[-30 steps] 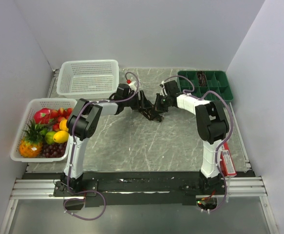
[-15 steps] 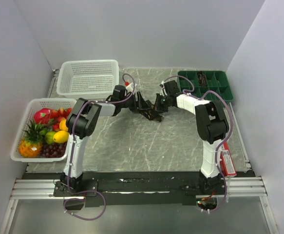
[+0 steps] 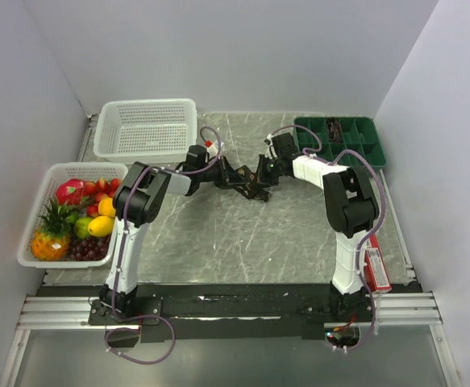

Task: Roll the ties
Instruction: Roll the tie at the center of the board.

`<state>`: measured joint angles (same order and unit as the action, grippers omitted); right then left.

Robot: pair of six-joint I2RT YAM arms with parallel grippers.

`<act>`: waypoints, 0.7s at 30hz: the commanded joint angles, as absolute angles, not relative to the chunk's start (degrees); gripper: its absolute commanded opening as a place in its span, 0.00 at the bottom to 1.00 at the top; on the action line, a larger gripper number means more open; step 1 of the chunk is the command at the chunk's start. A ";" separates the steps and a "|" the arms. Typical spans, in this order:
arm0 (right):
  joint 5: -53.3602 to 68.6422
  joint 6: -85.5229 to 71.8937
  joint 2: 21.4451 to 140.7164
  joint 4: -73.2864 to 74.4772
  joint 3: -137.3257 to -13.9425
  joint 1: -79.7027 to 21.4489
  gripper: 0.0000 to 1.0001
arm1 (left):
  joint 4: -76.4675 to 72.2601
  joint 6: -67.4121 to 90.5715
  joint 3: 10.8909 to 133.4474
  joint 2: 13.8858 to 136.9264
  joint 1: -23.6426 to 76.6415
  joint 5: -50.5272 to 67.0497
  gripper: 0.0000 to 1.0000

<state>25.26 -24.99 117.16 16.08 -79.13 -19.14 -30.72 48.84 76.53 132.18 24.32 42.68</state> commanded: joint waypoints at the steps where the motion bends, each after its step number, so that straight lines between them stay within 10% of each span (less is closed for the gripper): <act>1: 22.76 -23.64 116.13 15.66 -77.61 -18.99 0.00 | -31.28 50.80 75.85 132.89 27.51 44.92 0.01; 4: 24.95 -24.87 109.02 10.39 -72.09 -17.32 0.05 | -32.52 49.75 74.27 130.96 27.25 44.03 0.01; 8: 34.16 -27.68 101.79 -3.04 -62.95 -13.72 0.77 | -33.05 46.16 72.60 127.36 26.28 45.60 0.01; 10: 36.81 -27.69 100.90 -4.48 -62.14 -12.14 0.90 | -33.04 45.09 72.16 126.04 25.75 46.93 0.01; 21: 49.89 -21.44 99.67 -8.95 -58.98 -9.49 0.99 | -22.07 28.04 72.25 118.57 24.17 60.20 0.01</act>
